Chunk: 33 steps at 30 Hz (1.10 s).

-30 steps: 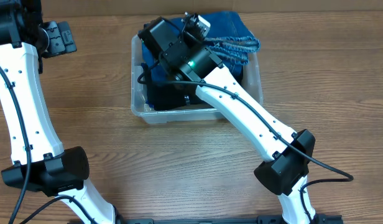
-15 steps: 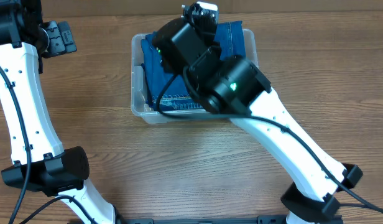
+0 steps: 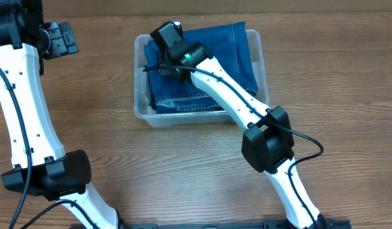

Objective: Pack container

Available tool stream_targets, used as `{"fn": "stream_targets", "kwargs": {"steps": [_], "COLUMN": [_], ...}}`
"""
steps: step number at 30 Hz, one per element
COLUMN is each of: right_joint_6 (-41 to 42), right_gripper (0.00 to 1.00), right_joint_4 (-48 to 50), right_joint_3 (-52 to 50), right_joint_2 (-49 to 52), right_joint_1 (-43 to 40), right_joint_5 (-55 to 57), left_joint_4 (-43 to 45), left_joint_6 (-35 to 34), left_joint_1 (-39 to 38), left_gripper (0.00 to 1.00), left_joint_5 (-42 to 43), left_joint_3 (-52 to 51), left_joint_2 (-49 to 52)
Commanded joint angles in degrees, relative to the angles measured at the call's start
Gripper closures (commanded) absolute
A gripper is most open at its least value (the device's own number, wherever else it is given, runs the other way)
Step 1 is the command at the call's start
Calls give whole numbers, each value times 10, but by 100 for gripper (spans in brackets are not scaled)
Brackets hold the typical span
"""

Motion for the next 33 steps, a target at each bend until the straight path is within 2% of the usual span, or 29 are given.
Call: {"fn": "stream_targets", "kwargs": {"steps": [1,4,7,11,17,24,27,31,33], "right_joint_6": [-13,-28,-29,-43,-43,-38,-36,-36,-36], "right_gripper": [36,35,33,31,31,32,32,31,31], "right_joint_4": [-28,-33,-35,-29,-24,-72,-65,4,16], "right_joint_3": [2,4,4,4,3,2,-29,-146,-170], "right_joint_2": [43,10,-75,-146,-106,-27,-24,-24,-24], "right_joint_1": [1,0,-10,-62,-160,-170,-170,-170,-171], "right_joint_5": [-41,-27,14,26,-39,-65,-65,-65,-65], "left_joint_4": [-1,-1,-1,-2,-1,-1,-1,-1,-1], "left_joint_6": [0,0,0,0,0,0,0,0,0], "left_joint_1": [2,2,2,2,2,2,2,2,2], "left_gripper": [0,0,0,0,0,0,0,0,0], "left_joint_5": [-7,-7,-7,-7,-7,-7,-7,-7,-7], "left_joint_3": [-2,-2,-2,-2,-2,-2,-2,-2,-2], "left_joint_2": [6,6,6,6,6,6,6,6,6]}}
